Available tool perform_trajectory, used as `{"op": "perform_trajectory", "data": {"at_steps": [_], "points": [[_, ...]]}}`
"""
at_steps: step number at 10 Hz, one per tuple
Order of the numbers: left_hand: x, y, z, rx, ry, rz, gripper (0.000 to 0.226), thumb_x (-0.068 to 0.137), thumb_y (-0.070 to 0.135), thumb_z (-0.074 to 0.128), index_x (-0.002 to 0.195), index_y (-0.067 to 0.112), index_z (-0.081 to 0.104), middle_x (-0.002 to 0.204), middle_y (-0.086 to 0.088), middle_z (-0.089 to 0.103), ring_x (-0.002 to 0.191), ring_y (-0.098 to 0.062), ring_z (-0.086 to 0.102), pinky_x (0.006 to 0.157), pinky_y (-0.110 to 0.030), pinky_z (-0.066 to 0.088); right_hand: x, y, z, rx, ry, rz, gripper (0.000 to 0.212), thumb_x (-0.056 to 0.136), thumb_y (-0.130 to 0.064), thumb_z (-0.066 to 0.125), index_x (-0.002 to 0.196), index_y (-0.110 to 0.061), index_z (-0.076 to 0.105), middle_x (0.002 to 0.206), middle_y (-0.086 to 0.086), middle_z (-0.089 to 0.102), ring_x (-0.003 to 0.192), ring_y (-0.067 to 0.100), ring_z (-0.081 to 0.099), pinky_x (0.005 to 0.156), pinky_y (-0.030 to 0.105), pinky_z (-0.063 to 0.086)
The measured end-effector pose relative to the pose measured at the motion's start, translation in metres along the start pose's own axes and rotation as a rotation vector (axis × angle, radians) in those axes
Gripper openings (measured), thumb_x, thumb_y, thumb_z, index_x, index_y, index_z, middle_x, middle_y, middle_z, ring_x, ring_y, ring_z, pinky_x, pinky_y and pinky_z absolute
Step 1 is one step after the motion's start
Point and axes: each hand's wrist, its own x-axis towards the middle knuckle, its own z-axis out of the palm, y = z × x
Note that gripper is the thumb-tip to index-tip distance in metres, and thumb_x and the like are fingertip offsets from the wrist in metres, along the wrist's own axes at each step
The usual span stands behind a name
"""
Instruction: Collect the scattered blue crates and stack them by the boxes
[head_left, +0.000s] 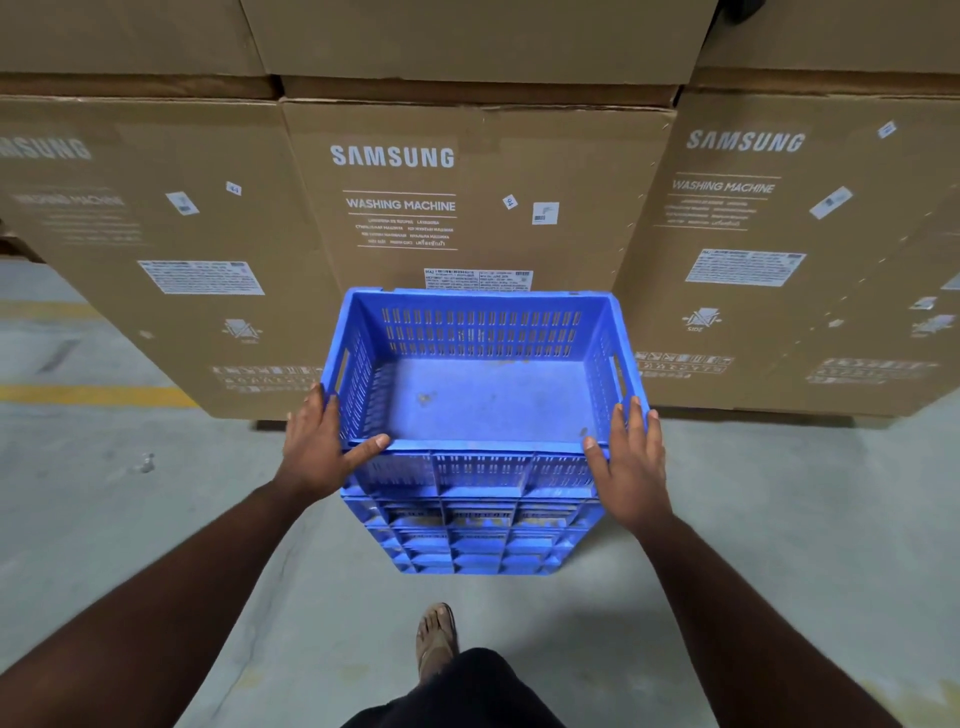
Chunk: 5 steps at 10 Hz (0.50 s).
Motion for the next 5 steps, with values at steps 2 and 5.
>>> {"op": "perform_trajectory", "data": {"at_steps": [2,5], "points": [[-0.005,0.011,-0.013,0.076,-0.022,-0.089,0.100,0.073,0.088,0.051,0.144,0.018,0.045,0.163,-0.010,0.024,0.150,-0.027,0.028,0.118,-0.059,0.014,-0.006,-0.008,-0.012,-0.015,-0.055,0.050,0.066,0.101,-0.059,0.036,0.153,-0.017,0.038,0.165,0.004,0.030,0.157,0.029,0.006,0.124,0.056,0.008],[-0.013,0.052,-0.065,-0.014,0.179,0.281,0.045,0.089,0.030,0.067,0.131,0.015,0.060,0.117,-0.004,0.071,0.113,-0.029,0.063,0.100,-0.041,0.043,-0.002,-0.106,-0.063,0.632,-0.005,-0.166,0.021,0.102,-0.034,0.057,0.105,-0.023,0.074,0.100,-0.005,0.075,0.096,0.009,0.068,0.088,0.038,0.054]]}}
